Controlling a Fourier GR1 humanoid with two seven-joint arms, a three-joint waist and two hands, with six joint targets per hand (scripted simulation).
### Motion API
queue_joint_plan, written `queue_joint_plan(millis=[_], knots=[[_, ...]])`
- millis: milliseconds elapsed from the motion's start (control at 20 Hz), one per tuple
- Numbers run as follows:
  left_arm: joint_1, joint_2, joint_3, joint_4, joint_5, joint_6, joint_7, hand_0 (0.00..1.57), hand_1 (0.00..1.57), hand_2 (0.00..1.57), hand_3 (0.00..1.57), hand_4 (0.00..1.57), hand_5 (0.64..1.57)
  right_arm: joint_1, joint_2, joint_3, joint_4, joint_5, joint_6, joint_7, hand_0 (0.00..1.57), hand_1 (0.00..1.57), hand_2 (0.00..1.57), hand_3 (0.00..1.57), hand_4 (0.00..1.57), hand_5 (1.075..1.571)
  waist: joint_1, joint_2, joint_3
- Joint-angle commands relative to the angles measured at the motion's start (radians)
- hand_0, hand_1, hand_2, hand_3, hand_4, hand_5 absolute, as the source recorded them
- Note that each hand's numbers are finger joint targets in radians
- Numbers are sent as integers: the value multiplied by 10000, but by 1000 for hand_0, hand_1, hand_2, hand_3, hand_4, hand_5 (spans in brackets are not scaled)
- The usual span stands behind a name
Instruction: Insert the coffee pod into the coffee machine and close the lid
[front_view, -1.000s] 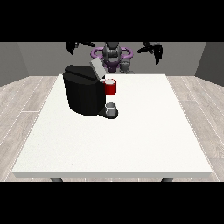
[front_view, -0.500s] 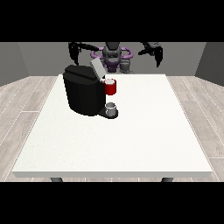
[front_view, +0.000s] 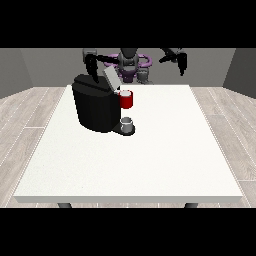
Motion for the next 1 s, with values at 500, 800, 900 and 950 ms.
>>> queue_joint_plan(millis=[500,800,900,950], knots=[[703,372,-312,-1708,266,196,1130,0,0,0,0,348,1571,-943,-318,-17,1060,49,356,-519,0,0,0,0,166,1571,191,526,2],[488,589,18,-831,295,403,156,0,0,0,0,363,1571,-1973,-76,738,764,659,137,187,0,0,0,0,214,1571,-22,835,-4],[349,397,-478,-1479,178,341,704,0,0,0,0,411,1571,-2058,-517,497,1163,697,358,-509,0,0,0,0,118,1571,393,1154,1],[118,726,-39,-816,267,327,207,0,0,0,0,385,1571,-2427,-168,940,717,946,113,5,0,0,0,0,119,1571,79,1123,-6]])
